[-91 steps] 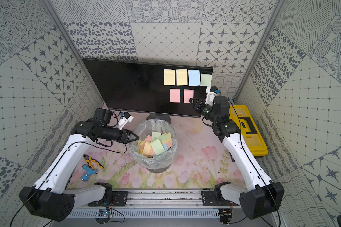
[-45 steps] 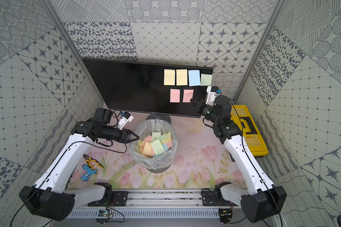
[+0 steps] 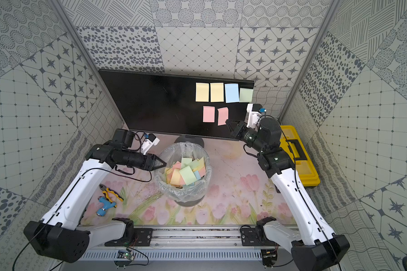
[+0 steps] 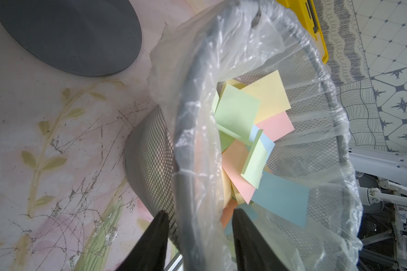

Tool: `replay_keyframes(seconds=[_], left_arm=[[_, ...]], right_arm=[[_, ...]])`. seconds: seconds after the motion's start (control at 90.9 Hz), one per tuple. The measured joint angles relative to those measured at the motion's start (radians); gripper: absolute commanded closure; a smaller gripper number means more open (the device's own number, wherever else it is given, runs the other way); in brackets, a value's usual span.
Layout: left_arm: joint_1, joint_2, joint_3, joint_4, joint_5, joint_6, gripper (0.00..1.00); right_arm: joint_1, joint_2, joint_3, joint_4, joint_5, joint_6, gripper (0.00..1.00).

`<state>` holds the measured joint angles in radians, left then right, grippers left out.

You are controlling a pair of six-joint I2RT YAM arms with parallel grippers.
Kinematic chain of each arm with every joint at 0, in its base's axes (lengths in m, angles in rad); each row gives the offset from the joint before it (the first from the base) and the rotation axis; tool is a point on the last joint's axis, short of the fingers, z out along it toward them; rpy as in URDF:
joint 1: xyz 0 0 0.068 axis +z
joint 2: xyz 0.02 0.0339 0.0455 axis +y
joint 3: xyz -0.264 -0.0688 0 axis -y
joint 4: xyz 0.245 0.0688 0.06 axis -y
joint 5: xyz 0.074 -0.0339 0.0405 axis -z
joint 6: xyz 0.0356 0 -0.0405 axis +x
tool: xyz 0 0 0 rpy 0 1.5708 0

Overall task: Remove the sticky note from the monitor
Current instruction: Tear off the sticky note from the monitor, then place the sticky note in the trash bin.

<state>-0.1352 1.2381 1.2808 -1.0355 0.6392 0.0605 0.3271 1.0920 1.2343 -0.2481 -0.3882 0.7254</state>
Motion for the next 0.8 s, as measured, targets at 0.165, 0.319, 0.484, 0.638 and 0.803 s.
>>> replay_keyframes(seconds=[0.165,0.319,0.484,0.638,0.803], left_arm=[[0.000,0.001,0.000,0.000,0.000,-0.001,0.51],[0.000,0.003,0.001,0.000,0.000,-0.003,0.52],[0.000,0.002,0.001,0.000,0.000,-0.005,0.55],[0.000,0.002,0.003,0.000,0.001,-0.005,0.58],[0.000,0.003,0.006,0.000,0.000,-0.005,0.59]], right_arm=[[0.142,-0.046,0.000,-0.072,-0.003,-0.023,1.00],[0.325,-0.054,0.000,-0.130,0.032,-0.061,1.00],[0.535,-0.007,-0.034,-0.153,0.131,-0.093,1.00],[0.650,0.085,-0.072,-0.169,0.230,-0.113,1.00],[0.677,0.124,-0.087,-0.188,0.312,-0.127,0.60]])
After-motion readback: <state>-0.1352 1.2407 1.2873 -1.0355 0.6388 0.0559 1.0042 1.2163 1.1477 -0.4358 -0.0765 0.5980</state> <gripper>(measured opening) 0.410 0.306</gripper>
